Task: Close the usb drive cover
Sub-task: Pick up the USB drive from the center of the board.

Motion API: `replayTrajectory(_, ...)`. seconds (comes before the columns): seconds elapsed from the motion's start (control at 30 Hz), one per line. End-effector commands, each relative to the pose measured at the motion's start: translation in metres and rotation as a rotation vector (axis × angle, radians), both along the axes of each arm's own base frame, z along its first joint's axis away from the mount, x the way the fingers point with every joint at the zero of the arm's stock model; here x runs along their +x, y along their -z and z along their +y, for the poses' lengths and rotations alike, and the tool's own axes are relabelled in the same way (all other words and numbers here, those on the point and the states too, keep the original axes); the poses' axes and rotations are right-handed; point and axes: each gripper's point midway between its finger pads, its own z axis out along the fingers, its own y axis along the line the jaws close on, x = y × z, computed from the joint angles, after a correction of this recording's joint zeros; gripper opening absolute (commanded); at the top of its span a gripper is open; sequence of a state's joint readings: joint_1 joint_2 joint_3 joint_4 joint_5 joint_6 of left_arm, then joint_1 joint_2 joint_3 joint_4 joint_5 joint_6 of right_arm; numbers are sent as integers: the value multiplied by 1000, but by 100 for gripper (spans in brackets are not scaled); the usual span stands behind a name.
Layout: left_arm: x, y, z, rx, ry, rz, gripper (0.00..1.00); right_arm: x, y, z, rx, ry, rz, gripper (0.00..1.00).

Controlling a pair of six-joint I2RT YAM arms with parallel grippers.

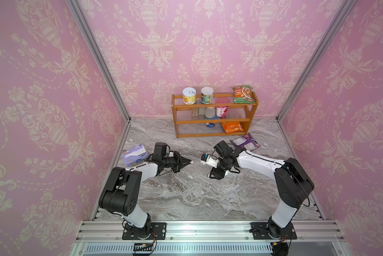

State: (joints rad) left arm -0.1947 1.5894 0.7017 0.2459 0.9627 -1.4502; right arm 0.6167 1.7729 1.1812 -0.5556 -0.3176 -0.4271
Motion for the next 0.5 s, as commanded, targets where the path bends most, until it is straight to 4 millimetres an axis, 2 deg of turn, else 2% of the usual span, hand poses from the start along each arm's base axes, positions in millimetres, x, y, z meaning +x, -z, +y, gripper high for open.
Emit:
replayTrajectory(0.0, 1, -8, 4, -5, -8, -9, 0, 3, -1, -1, -37, -13, 3, 51)
replayTrajectory(0.33, -1, 10, 14, -1, -26, 24, 0, -6, 29, -1, -173, -48, 58, 47)
replayTrajectory(0.47, -1, 11, 17, -1, -33, 22, 0, -8, 36, 0, -201, -51, 72, 46)
